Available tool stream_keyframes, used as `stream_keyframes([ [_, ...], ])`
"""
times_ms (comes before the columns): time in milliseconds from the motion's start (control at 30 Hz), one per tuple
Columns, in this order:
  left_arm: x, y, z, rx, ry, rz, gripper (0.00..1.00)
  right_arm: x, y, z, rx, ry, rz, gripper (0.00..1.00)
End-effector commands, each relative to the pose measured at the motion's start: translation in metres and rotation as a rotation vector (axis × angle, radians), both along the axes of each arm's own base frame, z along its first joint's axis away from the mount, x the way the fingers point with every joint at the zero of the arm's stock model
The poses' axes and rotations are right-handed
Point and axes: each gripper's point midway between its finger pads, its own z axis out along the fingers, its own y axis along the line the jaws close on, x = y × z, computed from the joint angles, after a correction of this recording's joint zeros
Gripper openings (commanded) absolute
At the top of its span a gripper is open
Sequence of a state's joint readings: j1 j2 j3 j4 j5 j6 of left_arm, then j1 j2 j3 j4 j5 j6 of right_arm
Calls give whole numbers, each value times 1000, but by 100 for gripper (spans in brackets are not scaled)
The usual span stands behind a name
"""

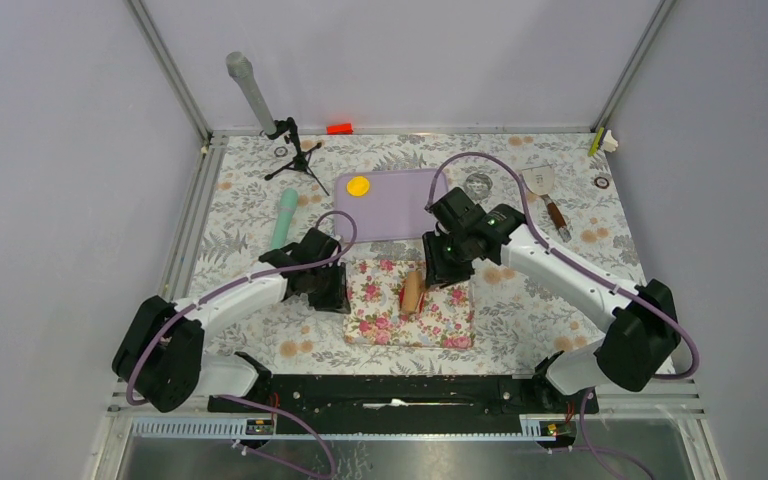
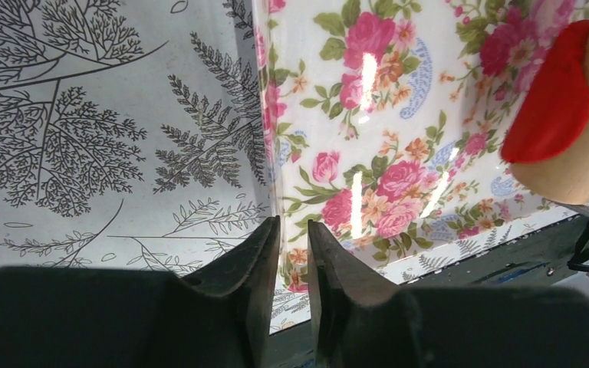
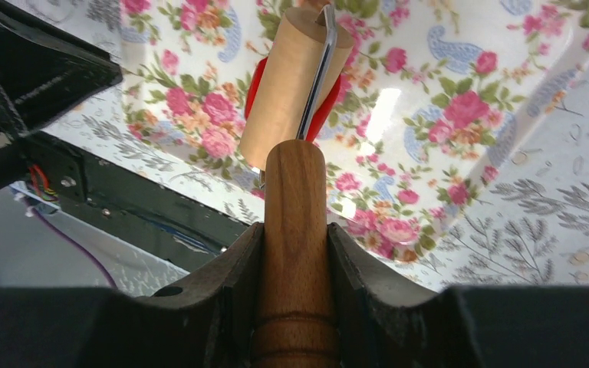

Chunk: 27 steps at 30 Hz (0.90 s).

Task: Roll out the dumpling wrappers from the dough
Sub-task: Flatten out the dough on the work surface.

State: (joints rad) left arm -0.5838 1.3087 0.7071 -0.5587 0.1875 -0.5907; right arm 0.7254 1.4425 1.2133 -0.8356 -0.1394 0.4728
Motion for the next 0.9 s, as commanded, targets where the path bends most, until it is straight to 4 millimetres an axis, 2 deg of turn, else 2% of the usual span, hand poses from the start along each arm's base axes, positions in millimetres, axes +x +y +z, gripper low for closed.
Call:
stream_keyframes([
  [0,16,-13,31,-63,-99,-19,26,14,35,13,163,-24,14,0],
  [133,16,-12,41,-69,-109,-13,29,18,52,9,216,3,36,0],
  [233,19,-7,54,-60,-144,6,36,23,60,8,233,-2,45,0],
  [400,32,9,78,-9,-260,60,37,22,59,-11,210,24,53,0],
  [500,35,11,84,2,-280,53,37,19,55,-19,191,31,57,0],
  [633,33,-7,86,-85,-255,40,30,12,44,-31,156,46,50,0],
  [767,36,-28,93,-184,-249,40,30,2,35,-41,135,73,42,0],
  [867,36,-43,94,-239,-232,29,30,-2,33,-42,140,73,37,0],
])
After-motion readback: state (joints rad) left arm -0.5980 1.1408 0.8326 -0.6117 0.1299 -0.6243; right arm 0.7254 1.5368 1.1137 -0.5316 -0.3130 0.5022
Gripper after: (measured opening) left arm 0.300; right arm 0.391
